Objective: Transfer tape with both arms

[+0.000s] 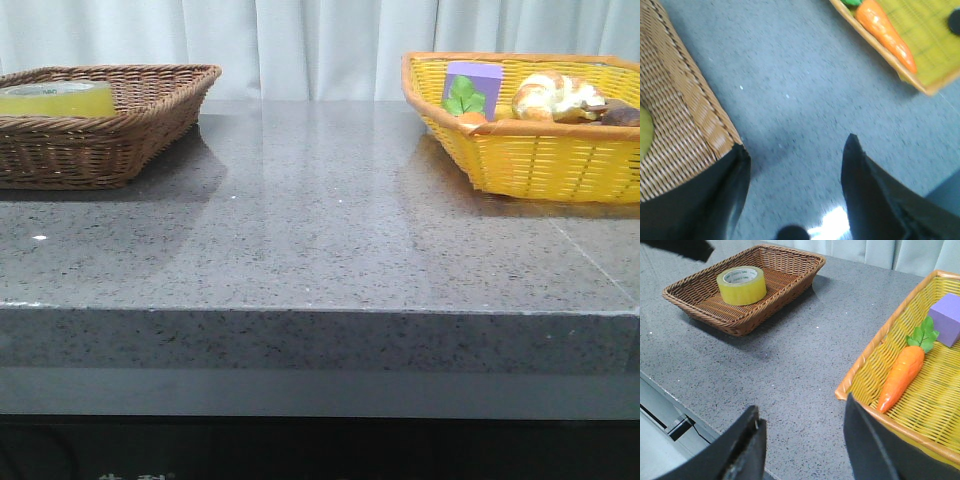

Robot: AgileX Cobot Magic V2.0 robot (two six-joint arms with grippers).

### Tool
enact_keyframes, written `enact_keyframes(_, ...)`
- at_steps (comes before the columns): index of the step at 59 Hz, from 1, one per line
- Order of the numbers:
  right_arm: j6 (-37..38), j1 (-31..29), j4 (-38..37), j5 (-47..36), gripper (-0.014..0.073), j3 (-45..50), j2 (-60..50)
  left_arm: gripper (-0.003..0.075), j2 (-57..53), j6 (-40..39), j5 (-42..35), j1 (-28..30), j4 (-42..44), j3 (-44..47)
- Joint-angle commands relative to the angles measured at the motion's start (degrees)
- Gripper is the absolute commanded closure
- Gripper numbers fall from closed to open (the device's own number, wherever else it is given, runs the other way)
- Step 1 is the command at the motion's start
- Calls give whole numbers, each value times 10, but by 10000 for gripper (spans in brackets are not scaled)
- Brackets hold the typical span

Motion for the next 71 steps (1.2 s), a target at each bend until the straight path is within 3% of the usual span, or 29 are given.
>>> enact_keyframes(1,-3,-3,1,-46,205,-14,-1,314,-71,-5,-56,-13,-5,50)
enact_keyframes(36,-3,-3,1,-49,205,-14,-1,314,-436,-5,-266,-15,-5,460)
enact_keyframes(50,-3,-3,-9,-12,205,-14,-1,314,-502,-5,-322,-15,-5,536)
enact_keyframes(71,-3,-3,-27,-4,205,-14,-1,316,-502,-5,-385,-15,-4,543)
